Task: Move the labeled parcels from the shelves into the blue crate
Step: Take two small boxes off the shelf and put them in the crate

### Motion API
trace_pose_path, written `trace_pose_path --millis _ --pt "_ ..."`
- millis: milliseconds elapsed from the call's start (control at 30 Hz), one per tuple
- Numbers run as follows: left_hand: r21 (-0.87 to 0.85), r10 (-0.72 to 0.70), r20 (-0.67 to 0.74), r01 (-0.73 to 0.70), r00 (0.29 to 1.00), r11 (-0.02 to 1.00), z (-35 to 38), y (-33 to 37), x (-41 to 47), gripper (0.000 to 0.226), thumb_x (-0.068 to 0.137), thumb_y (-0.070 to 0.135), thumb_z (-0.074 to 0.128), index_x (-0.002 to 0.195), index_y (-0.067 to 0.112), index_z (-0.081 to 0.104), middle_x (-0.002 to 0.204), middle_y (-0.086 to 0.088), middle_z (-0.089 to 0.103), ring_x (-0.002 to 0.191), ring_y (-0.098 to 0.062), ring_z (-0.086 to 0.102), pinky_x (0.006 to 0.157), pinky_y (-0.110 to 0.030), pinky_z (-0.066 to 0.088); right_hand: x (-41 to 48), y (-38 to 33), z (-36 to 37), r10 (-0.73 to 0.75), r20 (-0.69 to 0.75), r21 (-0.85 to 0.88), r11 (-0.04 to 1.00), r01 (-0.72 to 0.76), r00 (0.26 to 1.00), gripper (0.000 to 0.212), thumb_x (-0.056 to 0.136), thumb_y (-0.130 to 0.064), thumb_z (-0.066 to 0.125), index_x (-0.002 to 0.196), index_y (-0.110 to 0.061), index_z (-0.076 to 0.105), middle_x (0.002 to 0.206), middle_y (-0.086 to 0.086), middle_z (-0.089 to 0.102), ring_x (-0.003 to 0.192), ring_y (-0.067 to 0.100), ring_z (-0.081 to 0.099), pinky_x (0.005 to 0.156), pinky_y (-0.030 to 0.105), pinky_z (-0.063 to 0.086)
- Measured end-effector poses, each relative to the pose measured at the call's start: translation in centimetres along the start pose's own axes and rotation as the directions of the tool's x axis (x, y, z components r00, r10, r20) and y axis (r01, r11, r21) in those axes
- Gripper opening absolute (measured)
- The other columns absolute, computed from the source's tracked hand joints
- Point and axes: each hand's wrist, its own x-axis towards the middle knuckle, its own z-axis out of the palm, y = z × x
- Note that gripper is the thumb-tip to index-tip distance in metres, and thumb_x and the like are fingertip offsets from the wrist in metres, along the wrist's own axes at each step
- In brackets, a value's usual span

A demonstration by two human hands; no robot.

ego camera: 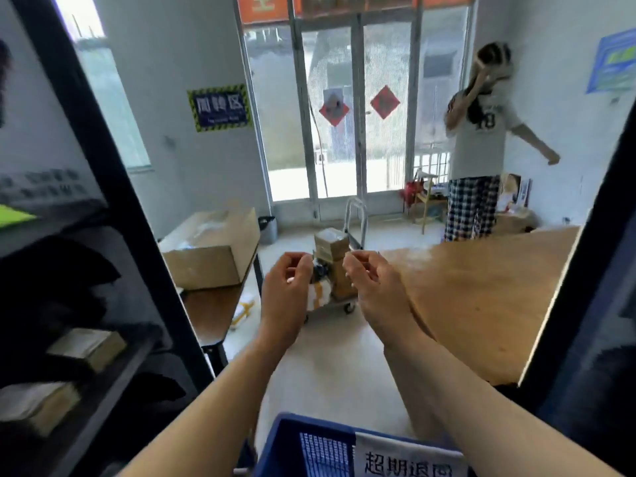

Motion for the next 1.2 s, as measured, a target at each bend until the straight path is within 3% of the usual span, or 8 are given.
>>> trace_pose_path --millis 133,267,400,533,667,833,1033,1200 --pt "-0.007 0.140 -0.056 -0.141 0.989 0.990 -4.0 8.4 1.8 0.022 0.095 0.020 0.049 0.077 0.029 0.059 0.078 0.004 0.063 0.077 -0.012 0.059 0.073 -0.024 0.046 0.7 -8.6 1.5 -0.131 -0.042 0.034 0.991 0.133 0.990 0.007 0.094 -0.034 0.053 0.091 -0.032 0.059 0.088 -0.010 0.064 0.086 0.011 0.060 0.082 0.028 0.049" --pt "0.038 0.277 -0.133 -0.274 0.952 0.961 -7.9 14.9 1.3 0.017 0.096 0.019 0.046 0.086 0.026 0.059 0.083 0.007 0.063 0.082 -0.011 0.061 0.072 -0.016 0.049 -0.3 -15.6 2.9 -0.246 -0.023 0.153 0.957 0.247 0.969 0.008 0.095 -0.027 0.053 0.090 -0.028 0.059 0.089 -0.007 0.064 0.089 0.012 0.061 0.086 0.029 0.050" --pt "0.098 0.354 -0.203 -0.340 0.913 0.935 -10.9 19.0 -1.1 0.018 0.096 0.020 0.047 0.086 0.028 0.060 0.086 0.001 0.065 0.089 -0.020 0.063 0.081 -0.029 0.050 -1.6 -20.4 3.6 -0.318 -0.007 0.266 0.913 0.309 0.948 0.009 0.094 -0.026 0.054 0.098 -0.021 0.061 0.098 0.003 0.067 0.100 0.025 0.064 0.090 0.038 0.052" --pt "0.158 0.378 -0.278 -0.346 0.883 0.925 -12.7 22.0 -4.4 0.016 0.095 0.022 0.048 0.087 0.026 0.061 0.091 -0.008 0.067 0.093 -0.026 0.062 0.084 -0.031 0.049 -3.7 -23.7 3.9 -0.371 0.062 0.387 0.864 0.321 0.926 0.010 0.094 -0.024 0.053 0.089 -0.031 0.058 0.091 -0.006 0.065 0.100 0.024 0.063 0.088 0.033 0.051" --pt "0.223 0.379 -0.345 -0.317 0.859 0.922 -14.0 24.5 -8.0 0.016 0.093 0.030 0.048 0.090 0.023 0.062 0.091 -0.004 0.067 0.094 -0.024 0.063 0.088 -0.036 0.050 -6.1 -25.7 3.8 -0.413 0.134 0.473 0.826 0.308 0.901 0.014 0.094 -0.025 0.054 0.086 -0.035 0.058 0.090 -0.008 0.064 0.098 0.023 0.063 0.089 0.037 0.051" --pt "0.315 0.425 -0.417 -0.311 0.803 0.897 -16.2 27.7 -13.4 0.020 0.090 0.032 0.048 0.090 0.019 0.063 0.089 -0.005 0.067 0.085 -0.014 0.061 0.082 -0.028 0.050 -9.6 -27.7 4.8 -0.444 0.236 0.584 0.775 0.239 0.865 0.008 0.095 -0.024 0.053 0.090 -0.026 0.060 0.090 -0.006 0.064 0.091 0.015 0.063 0.081 0.023 0.054" --pt "0.481 0.491 -0.511 -0.239 0.705 0.844 -20.3 32.1 -20.4 0.018 0.094 0.026 0.048 0.093 0.016 0.063 0.088 0.001 0.067 0.088 -0.012 0.062 0.081 -0.020 0.049 -15.8 -30.5 7.6 -0.478 0.379 0.675 0.728 0.116 0.793 0.009 0.093 -0.028 0.054 0.087 -0.029 0.060 0.084 -0.007 0.063 0.085 0.012 0.062 0.085 0.032 0.054" --pt "0.582 0.542 -0.583 -0.155 0.606 0.798 -23.5 35.9 -27.2 0.017 0.096 0.019 0.046 0.089 0.015 0.062 0.087 -0.001 0.065 0.086 -0.013 0.061 0.080 -0.020 0.050 -21.3 -33.1 9.1 -0.497 0.480 0.731 0.682 -0.016 0.723 0.020 0.093 -0.030 0.054 0.101 -0.015 0.064 0.087 -0.005 0.064 0.089 0.017 0.062 0.085 0.034 0.053"
